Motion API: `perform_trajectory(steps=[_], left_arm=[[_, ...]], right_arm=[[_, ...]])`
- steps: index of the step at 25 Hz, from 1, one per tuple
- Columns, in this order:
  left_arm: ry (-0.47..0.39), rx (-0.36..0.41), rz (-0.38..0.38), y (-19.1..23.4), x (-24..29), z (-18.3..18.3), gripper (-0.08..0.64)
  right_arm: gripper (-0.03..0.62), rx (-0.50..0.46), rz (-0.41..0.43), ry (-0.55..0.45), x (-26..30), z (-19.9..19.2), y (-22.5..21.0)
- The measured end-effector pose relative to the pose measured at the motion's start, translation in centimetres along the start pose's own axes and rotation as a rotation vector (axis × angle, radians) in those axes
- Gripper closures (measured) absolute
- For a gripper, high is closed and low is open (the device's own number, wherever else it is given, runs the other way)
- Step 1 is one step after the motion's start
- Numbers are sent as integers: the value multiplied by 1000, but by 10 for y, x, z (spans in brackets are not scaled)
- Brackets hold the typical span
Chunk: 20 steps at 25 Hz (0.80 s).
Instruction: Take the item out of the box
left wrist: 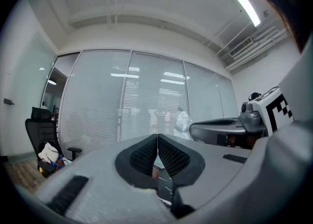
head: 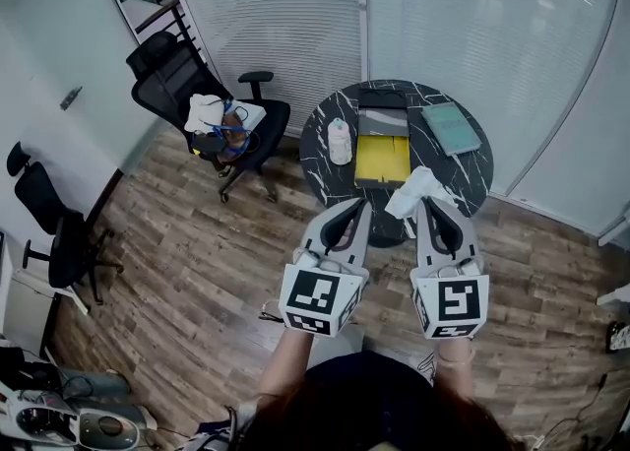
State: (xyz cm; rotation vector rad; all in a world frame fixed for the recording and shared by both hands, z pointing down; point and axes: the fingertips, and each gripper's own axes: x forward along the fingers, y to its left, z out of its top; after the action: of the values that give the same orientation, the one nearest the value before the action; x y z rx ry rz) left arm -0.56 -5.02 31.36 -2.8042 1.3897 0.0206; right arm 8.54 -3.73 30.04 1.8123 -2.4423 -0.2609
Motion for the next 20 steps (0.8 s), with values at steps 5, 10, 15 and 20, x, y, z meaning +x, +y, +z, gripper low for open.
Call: perform_trajectory(steps=[5,10,15,20], left_arm=[[4,4,7,-12,-4,2,534],[14,5,9,-26,-9,1,534],[24,5,11,-38,-14,-1,534],[31,7,19,-48,-21,-3,534]], right_arm=[[568,-13,5,-6,-16,5,-3],[568,-14,15,-18,-33,10,-5],[568,-8,14,-16,-47,8,-9],[568,-3,20,-13,-58,5,-10]])
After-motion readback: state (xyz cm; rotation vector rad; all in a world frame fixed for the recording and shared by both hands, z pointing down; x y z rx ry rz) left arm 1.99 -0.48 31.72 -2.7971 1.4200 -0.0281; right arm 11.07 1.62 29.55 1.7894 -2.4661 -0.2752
